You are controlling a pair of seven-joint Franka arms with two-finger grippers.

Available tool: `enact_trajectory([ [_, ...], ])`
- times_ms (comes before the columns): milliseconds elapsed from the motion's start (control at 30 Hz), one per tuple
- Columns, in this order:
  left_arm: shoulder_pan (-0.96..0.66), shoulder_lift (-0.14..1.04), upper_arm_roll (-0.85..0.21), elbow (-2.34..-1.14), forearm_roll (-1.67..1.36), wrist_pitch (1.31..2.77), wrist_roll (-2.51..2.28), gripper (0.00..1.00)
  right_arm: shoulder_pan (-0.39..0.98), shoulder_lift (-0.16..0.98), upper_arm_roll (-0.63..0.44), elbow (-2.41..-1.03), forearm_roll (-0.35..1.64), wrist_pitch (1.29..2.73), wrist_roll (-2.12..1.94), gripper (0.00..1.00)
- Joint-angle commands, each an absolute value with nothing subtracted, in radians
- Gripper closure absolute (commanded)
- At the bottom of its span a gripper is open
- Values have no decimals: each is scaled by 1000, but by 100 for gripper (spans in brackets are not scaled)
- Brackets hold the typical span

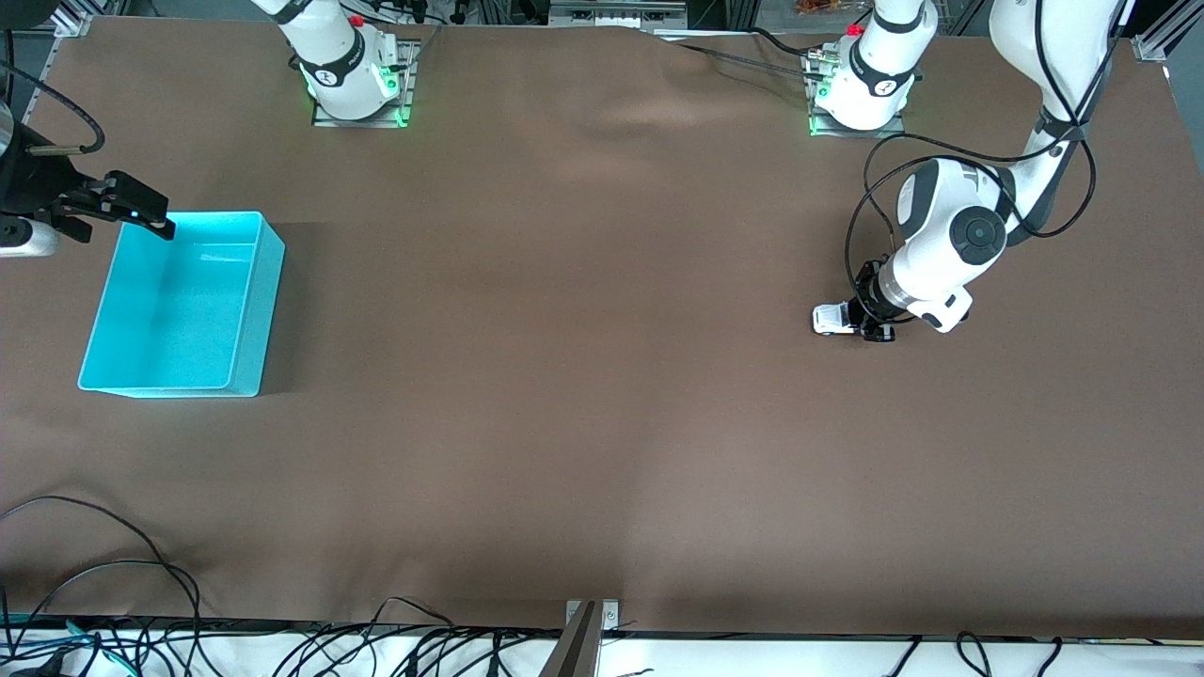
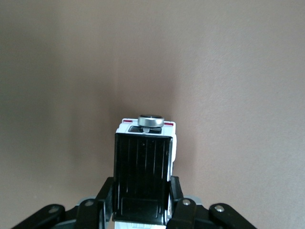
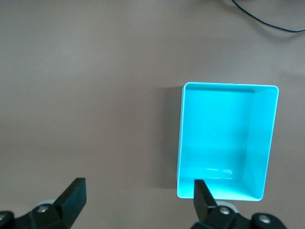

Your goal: Wind and store white jeep toy

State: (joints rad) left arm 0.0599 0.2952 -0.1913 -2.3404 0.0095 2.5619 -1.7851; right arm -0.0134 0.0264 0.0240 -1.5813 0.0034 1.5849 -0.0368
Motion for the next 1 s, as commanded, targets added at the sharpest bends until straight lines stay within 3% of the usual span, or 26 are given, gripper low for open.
enact_trajectory([
  [0, 51, 316, -190, -2342, 40, 2589, -1830, 83, -17, 32, 25, -1555, 12, 1569, -51, 0],
  [968, 216, 379, -176, -2330, 296, 2612, -1821, 82, -17, 32, 26, -1555, 12, 1571, -51, 0],
])
